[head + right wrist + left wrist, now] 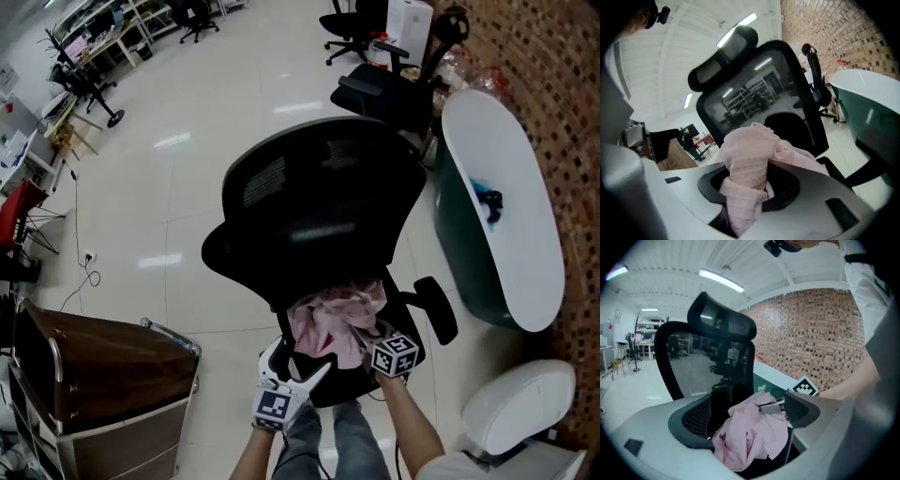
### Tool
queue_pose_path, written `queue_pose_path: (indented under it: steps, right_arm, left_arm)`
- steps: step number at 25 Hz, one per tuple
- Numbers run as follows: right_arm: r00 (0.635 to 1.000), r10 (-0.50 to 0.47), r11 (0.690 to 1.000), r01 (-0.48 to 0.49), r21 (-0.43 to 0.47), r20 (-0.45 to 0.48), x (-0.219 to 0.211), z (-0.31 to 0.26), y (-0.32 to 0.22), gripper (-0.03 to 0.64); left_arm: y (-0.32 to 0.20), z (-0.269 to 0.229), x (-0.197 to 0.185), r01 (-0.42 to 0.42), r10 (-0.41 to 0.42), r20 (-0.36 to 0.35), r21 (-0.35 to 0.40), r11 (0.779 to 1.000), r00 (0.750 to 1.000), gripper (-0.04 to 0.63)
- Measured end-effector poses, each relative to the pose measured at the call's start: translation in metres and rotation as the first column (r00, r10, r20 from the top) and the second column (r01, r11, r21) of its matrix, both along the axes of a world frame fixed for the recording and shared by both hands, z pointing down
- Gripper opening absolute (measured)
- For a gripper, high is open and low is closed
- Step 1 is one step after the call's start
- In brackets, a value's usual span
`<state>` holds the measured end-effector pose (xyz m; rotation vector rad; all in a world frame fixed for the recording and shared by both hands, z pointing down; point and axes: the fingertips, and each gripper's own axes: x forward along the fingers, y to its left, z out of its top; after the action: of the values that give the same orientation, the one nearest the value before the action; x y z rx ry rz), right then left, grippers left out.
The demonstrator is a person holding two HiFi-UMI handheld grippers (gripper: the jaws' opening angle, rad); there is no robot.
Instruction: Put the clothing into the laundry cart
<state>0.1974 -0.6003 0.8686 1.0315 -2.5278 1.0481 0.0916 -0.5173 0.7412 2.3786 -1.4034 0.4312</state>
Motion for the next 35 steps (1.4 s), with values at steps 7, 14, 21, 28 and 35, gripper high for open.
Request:
queue_pose_path:
  steps: [7, 14, 21, 28, 35]
  right_arm:
    - [0.988, 0.029, 0.967, -0.065, 0.245, 0.149, 0.004, -0.216, 0.024, 0.147]
    - [0.951, 0.045, 0.863, -0.192, 0.468, 0.306, 0.035, -0.412, 0.044, 0.149]
    - [0.935, 0.066, 0.774, -0.269, 0.574, 0.348, 0.057, -0.501, 0.074, 0.149]
    - [0.947, -0.047, 0.768, -0.170, 0.617, 0.318, 0.033, -0.511, 0.079, 0.149]
    - [0.906, -0.280, 0.752, 0.002, 0.659, 0.316, -0.035, -0.517, 0.095, 0.149]
  left_arm:
    - [0.001, -0.146, -0.037, 0.159, -0.137, -0.149, 0.147, 0.976, 0.979, 0.479]
    - [0.017, -0.255, -0.078, 0.255, -0.187, -0.230, 0.319, 0.913, 0.955, 0.451]
    - [0.045, -0.348, -0.075, 0.289, -0.221, -0.193, 0.478, 0.830, 0.956, 0.451]
    - [0.062, -0.356, -0.086, 0.355, -0.330, -0.146, 0.530, 0.770, 0.933, 0.451]
    - [0.109, -0.350, -0.124, 0.479, -0.500, -0.112, 0.523, 0.705, 0.859, 0.451]
